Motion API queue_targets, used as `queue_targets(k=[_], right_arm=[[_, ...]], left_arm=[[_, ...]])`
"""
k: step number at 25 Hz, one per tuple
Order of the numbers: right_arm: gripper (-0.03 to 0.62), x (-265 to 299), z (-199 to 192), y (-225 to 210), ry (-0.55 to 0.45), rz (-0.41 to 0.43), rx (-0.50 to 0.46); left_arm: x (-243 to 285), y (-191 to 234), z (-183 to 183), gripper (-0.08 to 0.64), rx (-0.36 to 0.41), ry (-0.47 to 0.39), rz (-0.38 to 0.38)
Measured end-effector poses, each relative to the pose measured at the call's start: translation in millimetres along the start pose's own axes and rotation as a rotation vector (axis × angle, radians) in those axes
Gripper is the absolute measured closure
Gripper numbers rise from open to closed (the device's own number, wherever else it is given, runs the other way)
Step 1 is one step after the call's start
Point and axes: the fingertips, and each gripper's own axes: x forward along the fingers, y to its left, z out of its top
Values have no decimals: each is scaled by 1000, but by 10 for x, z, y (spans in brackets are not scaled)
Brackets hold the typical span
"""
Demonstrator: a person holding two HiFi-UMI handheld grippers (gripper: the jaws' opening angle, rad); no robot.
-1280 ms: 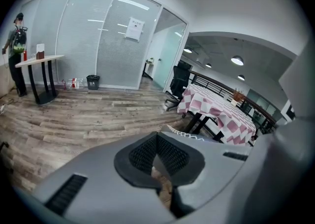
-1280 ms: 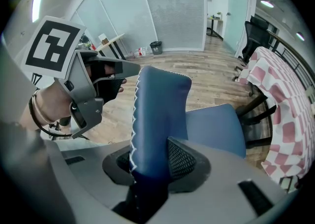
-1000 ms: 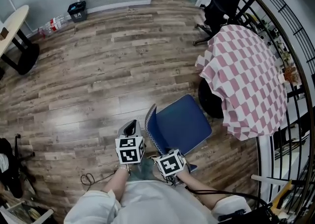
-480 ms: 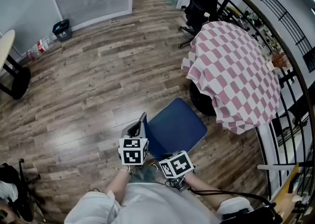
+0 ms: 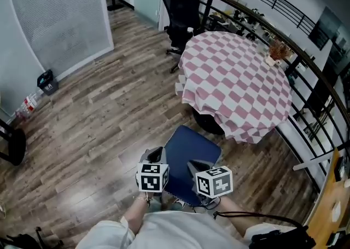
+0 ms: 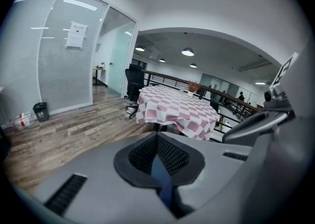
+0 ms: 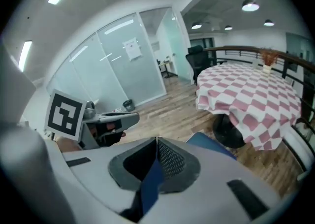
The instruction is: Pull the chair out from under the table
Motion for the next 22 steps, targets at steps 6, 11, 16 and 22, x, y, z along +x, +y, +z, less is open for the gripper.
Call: queue_targets(k=[6,11,16,22], right_arm=[[572,-522,412,-448,-351,-152,59],[572,-964,587,-788,-552,-296,112],[572,-1367,534,-1112,-675,-469,180],[572,-1509,303,-1335,-704,-669,176]], left_arm=[[76,-592,388,561,94,-51,-165],[113,-1109,566,561,175,-68,-310],[127,-1531,644,561,227,-101,-389],[109,-1822,721,561,295,-158,-436]])
